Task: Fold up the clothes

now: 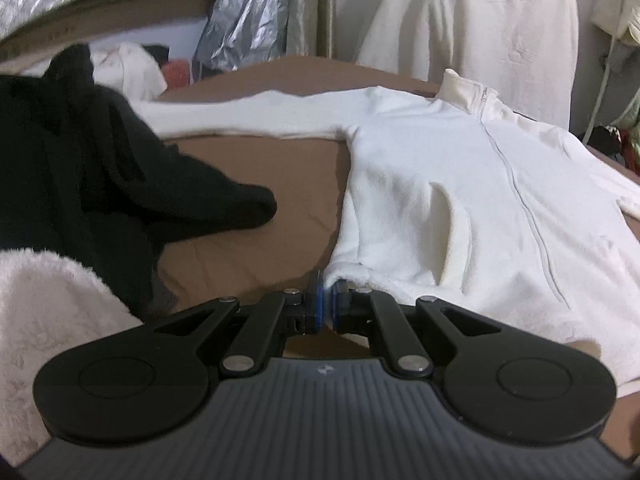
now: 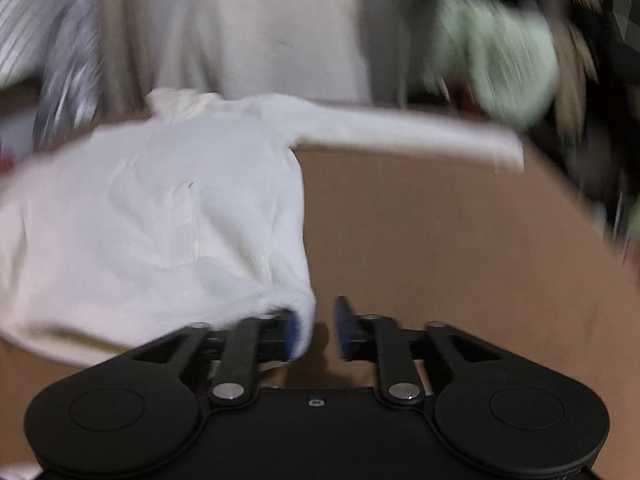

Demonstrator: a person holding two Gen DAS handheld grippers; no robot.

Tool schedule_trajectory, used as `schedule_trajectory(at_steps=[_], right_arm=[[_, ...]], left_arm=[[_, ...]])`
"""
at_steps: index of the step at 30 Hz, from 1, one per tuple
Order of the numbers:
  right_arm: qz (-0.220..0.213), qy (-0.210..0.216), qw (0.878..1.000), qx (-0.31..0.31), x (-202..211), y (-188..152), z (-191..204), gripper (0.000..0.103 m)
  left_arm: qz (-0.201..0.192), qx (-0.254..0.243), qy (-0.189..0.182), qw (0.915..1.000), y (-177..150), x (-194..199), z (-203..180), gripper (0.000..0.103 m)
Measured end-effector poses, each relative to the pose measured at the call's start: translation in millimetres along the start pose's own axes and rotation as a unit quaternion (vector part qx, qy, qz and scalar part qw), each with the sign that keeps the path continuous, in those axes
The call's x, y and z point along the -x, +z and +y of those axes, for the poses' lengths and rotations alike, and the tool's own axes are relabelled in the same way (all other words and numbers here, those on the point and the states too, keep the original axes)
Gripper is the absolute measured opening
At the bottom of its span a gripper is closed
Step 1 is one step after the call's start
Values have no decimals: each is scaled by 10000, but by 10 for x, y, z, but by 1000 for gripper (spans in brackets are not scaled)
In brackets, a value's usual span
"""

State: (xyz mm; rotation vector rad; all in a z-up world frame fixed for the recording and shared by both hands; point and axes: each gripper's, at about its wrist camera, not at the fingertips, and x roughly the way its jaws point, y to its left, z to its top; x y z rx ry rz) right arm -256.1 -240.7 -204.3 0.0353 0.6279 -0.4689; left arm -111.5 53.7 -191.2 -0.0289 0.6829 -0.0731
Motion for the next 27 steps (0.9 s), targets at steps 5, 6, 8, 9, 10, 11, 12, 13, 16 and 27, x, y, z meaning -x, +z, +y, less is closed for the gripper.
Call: schedule_trajectory(at_steps=[5, 6, 8, 9, 10, 11, 12, 13, 16, 27], right_arm=[[-340, 147, 9905, 1326, -40, 77, 212, 44], [-391, 154, 9850, 1672, -52, 81, 272, 44], [-472, 42, 9656, 2556, -60, 73, 428, 47], [-454, -32, 9514, 3047, -65, 72, 517, 48], [-433, -94, 9387, 3419, -31, 64, 582, 50], [-400, -132, 9263, 3745, 14, 30, 626, 53], [-312, -138, 9127, 4073, 34, 5, 668, 54], [-175, -138, 9014, 4324, 39, -12, 697, 54], [202, -208, 9010, 4329, 46, 4, 690, 49], [-27, -269, 8347, 5500, -60, -151, 836, 16]], left_arm=[[69, 62, -31, 10000, 13, -19, 19, 4], [90, 69, -33, 9999, 14, -26, 24, 4], [118, 47, -24, 9999, 16, -30, 19, 4], [128, 37, -20, 9999, 16, -30, 14, 4], [137, 37, -17, 9999, 14, -30, 10, 4], [146, 40, -17, 9999, 9, -31, 7, 4], [162, 51, -21, 9999, 8, -32, 8, 4], [186, 72, -39, 9998, 10, -34, 15, 4], [260, 136, -108, 9995, 13, -46, 38, 4], [369, 164, -135, 9991, 15, -101, 39, 5]])
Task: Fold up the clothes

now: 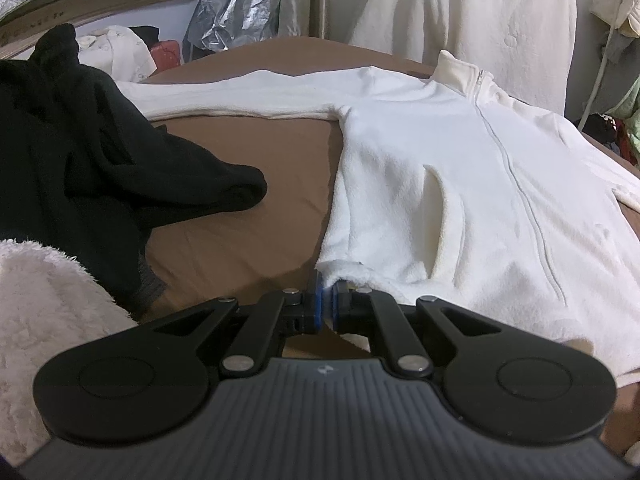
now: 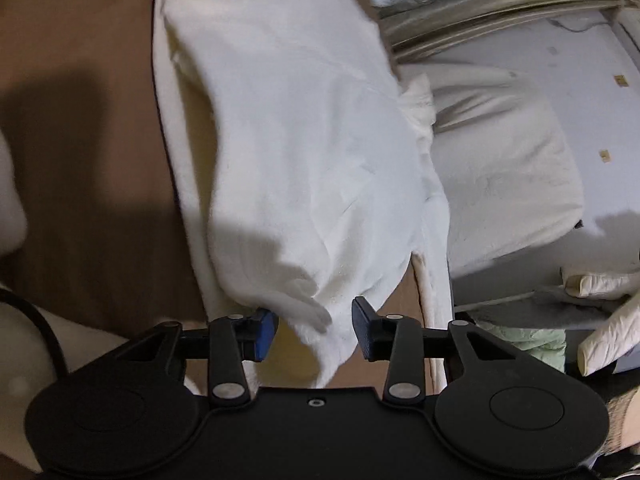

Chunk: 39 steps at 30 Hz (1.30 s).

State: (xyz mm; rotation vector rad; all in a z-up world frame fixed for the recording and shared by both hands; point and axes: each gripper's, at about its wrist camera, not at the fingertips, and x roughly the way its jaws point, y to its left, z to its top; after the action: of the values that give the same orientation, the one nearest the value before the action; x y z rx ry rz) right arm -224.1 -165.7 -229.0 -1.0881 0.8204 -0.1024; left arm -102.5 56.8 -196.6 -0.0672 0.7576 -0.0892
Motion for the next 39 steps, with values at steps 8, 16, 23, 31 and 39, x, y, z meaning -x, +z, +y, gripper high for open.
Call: schedule_trajectory(at_steps=[8, 16, 23, 31, 39], right_arm=[[-364, -1464, 8879, -4346, 524, -461, -740, 7], [-370, 38, 7384, -6734, 91, -1097, -802, 7], [-47, 1067, 6582, -7452, -326, -1528, -573, 9], [-101, 594, 7782, -6252, -176, -1312, -610, 25], [131, 1186, 7887, -6031, 115, -1348, -552, 26]], left_arm=[[472, 154, 9, 9988, -25, -71, 132, 4], [169, 23, 213, 9996, -24, 166, 203, 5], [863, -142, -54, 9962, -23, 42, 220, 5], [1031, -136, -428, 9937, 146, 293, 322, 5], [394, 77, -685, 9968, 650, 786, 570, 5]])
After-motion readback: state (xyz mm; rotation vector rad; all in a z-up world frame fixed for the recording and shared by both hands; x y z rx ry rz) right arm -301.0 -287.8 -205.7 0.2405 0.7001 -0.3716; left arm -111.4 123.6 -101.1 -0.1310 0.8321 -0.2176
